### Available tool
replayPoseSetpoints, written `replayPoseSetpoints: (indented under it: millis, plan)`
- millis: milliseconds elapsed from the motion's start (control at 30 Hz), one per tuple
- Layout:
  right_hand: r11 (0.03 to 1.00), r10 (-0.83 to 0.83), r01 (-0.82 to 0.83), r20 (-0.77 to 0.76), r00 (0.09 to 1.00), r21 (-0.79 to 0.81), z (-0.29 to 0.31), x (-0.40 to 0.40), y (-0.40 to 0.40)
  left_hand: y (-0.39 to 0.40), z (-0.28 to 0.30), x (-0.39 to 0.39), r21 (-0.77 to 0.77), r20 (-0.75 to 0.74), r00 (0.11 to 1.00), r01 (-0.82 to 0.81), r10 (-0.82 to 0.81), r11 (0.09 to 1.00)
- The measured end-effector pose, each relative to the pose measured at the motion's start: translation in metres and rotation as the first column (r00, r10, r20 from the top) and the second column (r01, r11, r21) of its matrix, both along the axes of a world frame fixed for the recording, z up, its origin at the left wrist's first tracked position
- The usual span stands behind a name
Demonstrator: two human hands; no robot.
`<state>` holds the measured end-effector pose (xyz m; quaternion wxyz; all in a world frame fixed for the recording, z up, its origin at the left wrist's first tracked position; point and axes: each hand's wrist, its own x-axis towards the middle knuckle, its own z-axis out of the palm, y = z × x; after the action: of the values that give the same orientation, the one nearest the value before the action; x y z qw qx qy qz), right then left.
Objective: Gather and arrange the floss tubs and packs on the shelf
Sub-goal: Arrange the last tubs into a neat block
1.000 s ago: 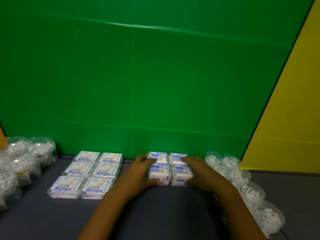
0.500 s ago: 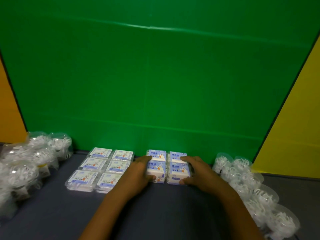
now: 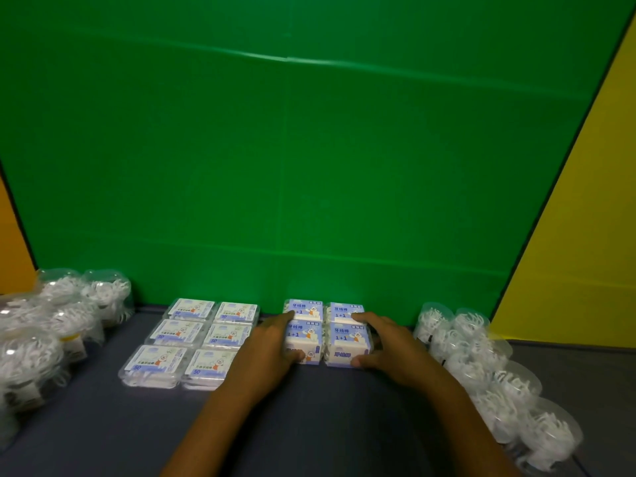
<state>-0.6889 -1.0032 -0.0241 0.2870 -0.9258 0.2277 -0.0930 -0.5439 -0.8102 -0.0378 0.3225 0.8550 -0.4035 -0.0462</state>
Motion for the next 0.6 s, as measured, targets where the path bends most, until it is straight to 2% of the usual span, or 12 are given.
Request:
replayPoseSetpoints:
  millis: [233,400,467,600]
  plan:
    - [0.993,0.034,-0.035,-0.008,0.999,-0.113,0.011,-0.007,0.007,0.004,0.003,-0.004,0.053,0.019,1.0,0.023,-0.024,0.998]
    - [0.962,0.073,-0.045,0.096,0.993,-0.269,0.046,-0.048,-0.004,0.006,0.024,-0.032,-0.028,0.267,0.96,-0.082,0.086,0.996]
    - [0.952,0.067,-0.027,0.121,0.99,-0.306,0.059,-0.072,-0.012,-0.001,0.037,-0.053,-0.085,0.302,0.952,-0.028,0.052,0.996]
    - [0.949,0.03,0.004,0.105,0.994,-0.317,0.071,-0.134,-0.034,-0.021,0.049,-0.116,-0.187,0.248,0.965,0.132,-0.083,0.973]
